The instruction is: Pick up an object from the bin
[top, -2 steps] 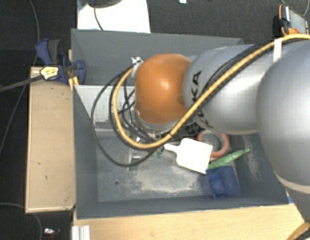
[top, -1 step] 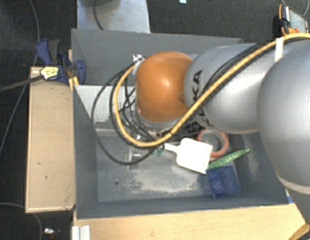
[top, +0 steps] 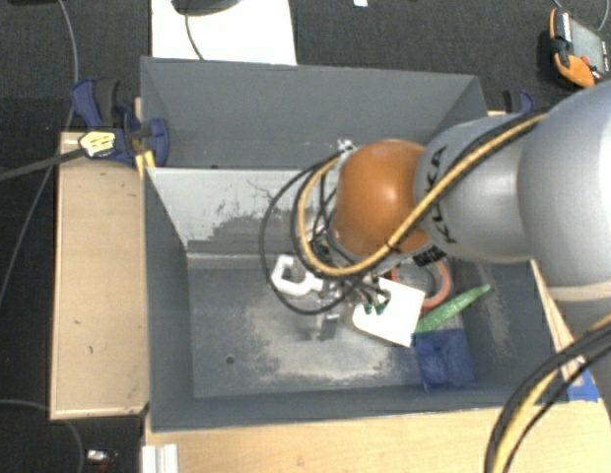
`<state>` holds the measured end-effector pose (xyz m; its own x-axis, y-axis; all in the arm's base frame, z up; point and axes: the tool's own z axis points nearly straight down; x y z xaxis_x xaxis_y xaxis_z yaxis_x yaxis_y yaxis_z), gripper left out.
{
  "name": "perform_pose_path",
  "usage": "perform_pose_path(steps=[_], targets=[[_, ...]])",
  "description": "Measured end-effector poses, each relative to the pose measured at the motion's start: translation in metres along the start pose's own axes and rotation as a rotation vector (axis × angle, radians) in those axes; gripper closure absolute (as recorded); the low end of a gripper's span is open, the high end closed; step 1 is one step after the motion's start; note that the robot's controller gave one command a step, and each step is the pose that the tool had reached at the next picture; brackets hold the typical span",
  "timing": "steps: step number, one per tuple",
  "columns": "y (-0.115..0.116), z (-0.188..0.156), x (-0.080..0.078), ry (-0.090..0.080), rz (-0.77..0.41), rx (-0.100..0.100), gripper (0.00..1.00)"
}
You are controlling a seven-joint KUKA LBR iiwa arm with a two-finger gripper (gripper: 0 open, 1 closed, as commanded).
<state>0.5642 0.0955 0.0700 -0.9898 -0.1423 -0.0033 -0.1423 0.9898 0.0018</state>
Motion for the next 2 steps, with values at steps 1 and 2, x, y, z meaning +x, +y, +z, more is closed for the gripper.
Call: perform_pose_path(steps=[1,2], targets=[[0.044,-0.073,-0.016,-0.007,0.071,-0.004,0.0],[-0.042,-0.031,0.006,0.006,0.166,0.001,0.0]])
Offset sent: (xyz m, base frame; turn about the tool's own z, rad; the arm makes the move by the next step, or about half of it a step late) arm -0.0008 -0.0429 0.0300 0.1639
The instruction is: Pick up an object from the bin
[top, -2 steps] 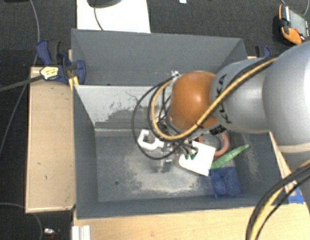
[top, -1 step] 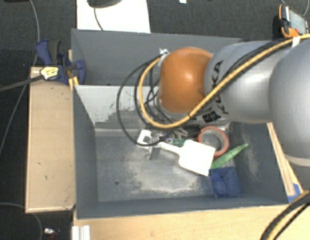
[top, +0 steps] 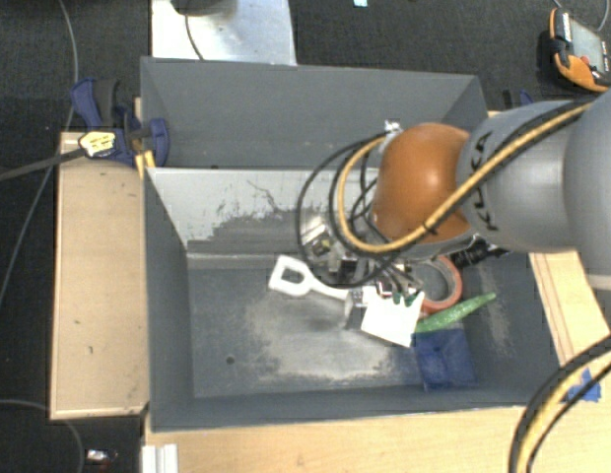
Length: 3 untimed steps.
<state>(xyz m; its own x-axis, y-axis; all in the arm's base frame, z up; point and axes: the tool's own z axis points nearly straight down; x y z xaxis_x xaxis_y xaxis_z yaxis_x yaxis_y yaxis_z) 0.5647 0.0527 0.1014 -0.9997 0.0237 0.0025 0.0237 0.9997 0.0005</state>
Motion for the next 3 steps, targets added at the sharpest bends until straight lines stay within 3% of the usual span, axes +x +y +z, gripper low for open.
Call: perform_pose_path(steps=[1,2,3], targets=[[0.019,0.026,-0.021,0.006,0.093,-0.009,0.0],[-0.039,0.031,0.024,-0.004,0.324,-0.003,1.0],[-0.039,0.031,0.024,-0.004,0.325,-0.003,1.0]])
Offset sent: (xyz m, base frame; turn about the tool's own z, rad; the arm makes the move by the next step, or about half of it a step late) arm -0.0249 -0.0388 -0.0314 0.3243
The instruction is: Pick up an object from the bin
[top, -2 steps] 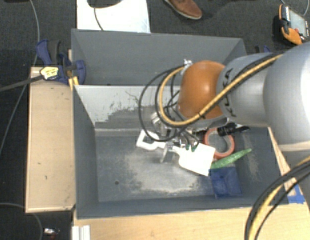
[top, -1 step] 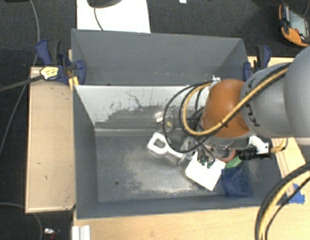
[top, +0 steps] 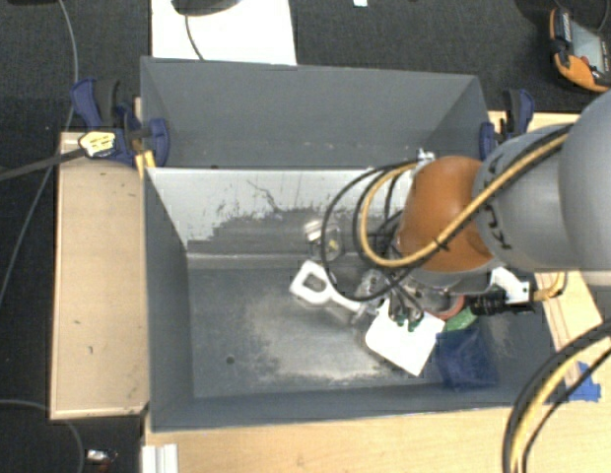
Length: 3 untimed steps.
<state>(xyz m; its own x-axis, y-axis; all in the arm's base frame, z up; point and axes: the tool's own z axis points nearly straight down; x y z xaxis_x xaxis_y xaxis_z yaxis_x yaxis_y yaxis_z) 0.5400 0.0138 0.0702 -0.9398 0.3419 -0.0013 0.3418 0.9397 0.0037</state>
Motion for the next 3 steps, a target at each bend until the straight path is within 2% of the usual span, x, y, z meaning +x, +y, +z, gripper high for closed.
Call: perform_pose_path(steps=[1,3], targets=[[0.0,-0.011,0.001,0.003,0.001,0.001,1.0],[0.0,-0.066,0.001,0.001,0.0,0.0,1.0]])
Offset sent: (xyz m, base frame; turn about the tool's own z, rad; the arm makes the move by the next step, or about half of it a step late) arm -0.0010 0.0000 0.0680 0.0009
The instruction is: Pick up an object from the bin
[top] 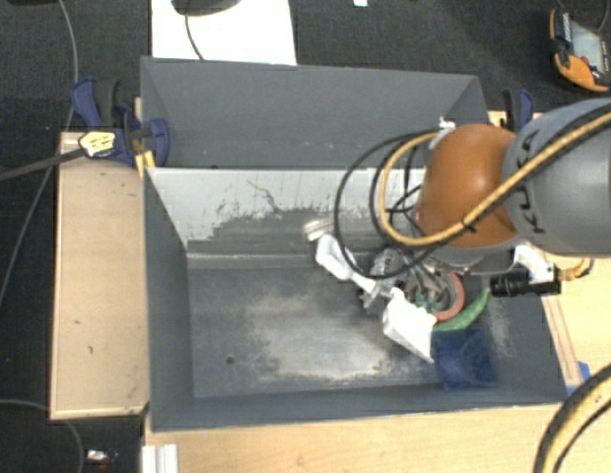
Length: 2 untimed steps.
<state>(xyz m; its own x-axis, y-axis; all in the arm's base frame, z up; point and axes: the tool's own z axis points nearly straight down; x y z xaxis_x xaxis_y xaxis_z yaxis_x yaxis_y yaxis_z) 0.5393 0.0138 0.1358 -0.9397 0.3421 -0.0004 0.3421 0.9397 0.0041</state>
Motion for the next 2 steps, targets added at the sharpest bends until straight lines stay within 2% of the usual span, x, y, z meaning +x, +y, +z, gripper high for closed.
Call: perform_pose_path(steps=[2], targets=[[0.001,-0.032,-0.002,-0.006,-0.001,-0.003,1.0]])
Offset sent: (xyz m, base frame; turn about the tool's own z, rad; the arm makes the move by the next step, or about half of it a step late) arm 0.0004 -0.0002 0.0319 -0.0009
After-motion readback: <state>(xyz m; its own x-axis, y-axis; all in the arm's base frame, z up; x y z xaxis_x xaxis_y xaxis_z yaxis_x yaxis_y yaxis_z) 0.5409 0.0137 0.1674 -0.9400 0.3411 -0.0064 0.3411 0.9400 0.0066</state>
